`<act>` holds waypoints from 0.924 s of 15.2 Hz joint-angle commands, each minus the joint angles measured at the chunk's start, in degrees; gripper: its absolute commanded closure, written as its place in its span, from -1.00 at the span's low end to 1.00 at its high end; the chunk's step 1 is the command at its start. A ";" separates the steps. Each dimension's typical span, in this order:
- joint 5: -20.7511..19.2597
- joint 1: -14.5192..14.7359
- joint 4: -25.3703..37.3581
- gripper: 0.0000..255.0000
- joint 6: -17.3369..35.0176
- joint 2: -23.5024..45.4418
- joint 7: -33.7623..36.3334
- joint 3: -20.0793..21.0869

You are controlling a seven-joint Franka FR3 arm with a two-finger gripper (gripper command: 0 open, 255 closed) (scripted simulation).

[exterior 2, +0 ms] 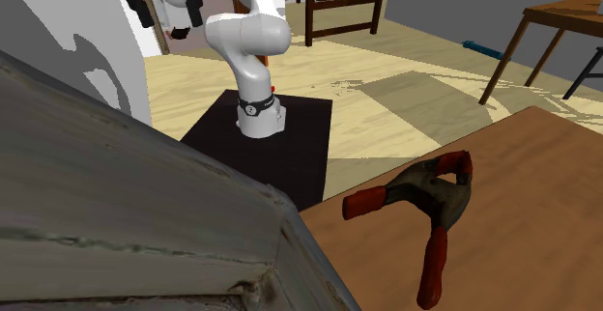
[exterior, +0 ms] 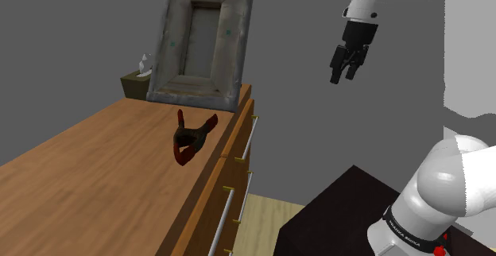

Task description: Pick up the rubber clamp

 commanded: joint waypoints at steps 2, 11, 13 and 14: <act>0.76 0.39 0.12 -1.00 0.71 0.80 1.41 1.21; 5.81 3.27 4.43 -1.00 7.18 11.04 13.76 11.67; 6.34 3.72 6.18 -1.00 8.52 13.97 16.50 13.88; 6.51 3.92 7.16 -1.00 9.16 15.52 17.88 14.97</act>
